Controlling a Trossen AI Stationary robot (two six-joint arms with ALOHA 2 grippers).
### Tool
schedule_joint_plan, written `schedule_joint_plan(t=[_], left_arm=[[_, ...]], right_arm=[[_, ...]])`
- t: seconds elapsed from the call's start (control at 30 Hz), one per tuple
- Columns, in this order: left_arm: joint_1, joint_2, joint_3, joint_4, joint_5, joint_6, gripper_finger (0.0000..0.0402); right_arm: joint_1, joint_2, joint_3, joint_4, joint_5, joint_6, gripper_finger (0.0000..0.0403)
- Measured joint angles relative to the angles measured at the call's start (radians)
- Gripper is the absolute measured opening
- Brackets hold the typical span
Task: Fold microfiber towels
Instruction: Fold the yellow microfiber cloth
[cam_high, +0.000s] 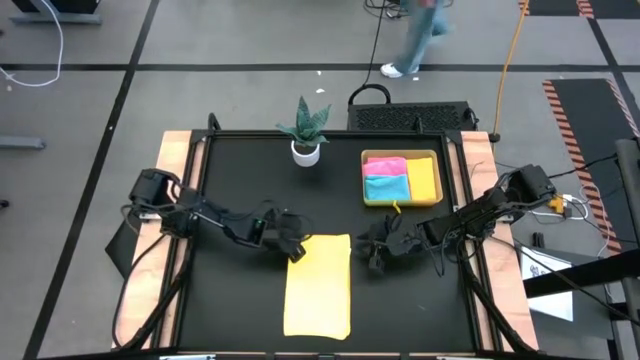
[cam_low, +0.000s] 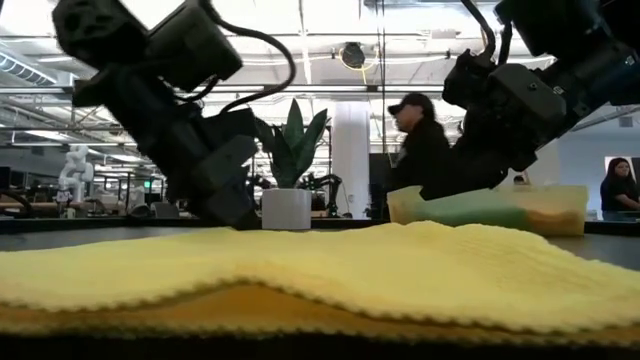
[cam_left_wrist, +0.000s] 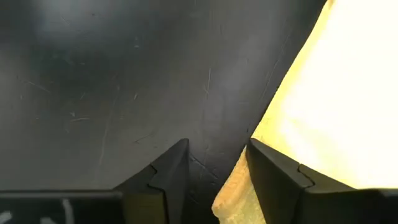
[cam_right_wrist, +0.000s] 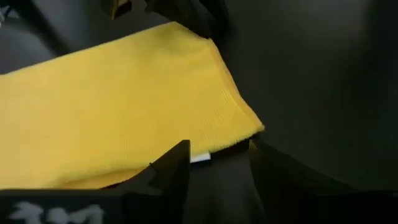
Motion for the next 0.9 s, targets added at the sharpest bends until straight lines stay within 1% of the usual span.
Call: schedule_joint_plan(t=[0.07, 0.17, 0.27, 0.37, 0.5, 0.67, 0.73, 0.8, 0.9], left_arm=[[-0.003, 0.000, -0.044, 0.087, -0.009, -0.004, 0.0155], [-0.003, 0.000, -0.089, 0.167, -0.005, -0.035, 0.0154], [-0.004, 0.000, -0.116, 0.203, -0.003, -0.058, 0.0153], [-0.010, 0.001, -0.130, 0.227, -0.003, -0.056, 0.0144], [-0.020, 0.003, -0.131, 0.246, -0.004, -0.024, 0.0111], [-0.022, 0.004, -0.131, 0.262, 0.002, 0.007, 0.0045], [-0.023, 0.004, -0.131, 0.266, 0.004, 0.013, 0.0017], [-0.024, 0.005, -0.131, 0.278, 0.009, 0.026, 0.0006], [-0.028, -0.014, -0.132, 0.282, 0.026, 0.043, 0.0011]], right_arm=[[-0.001, 0.000, 0.000, 0.007, 0.000, 0.001, 0.0160], [-0.001, 0.009, 0.000, 0.027, 0.002, 0.010, 0.0168], [-0.002, 0.032, 0.000, 0.074, 0.003, 0.017, 0.0181], [-0.013, 0.052, 0.000, 0.082, 0.003, 0.040, 0.0192], [-0.038, 0.077, 0.000, 0.083, 0.027, 0.076, 0.0196], [-0.056, 0.120, 0.000, 0.113, 0.019, 0.079, 0.0195], [-0.057, 0.139, 0.000, 0.142, -0.004, 0.079, 0.0195], [-0.056, 0.155, 0.000, 0.160, -0.006, 0.078, 0.0195], [-0.057, 0.172, 0.000, 0.173, -0.005, 0.078, 0.0195]])
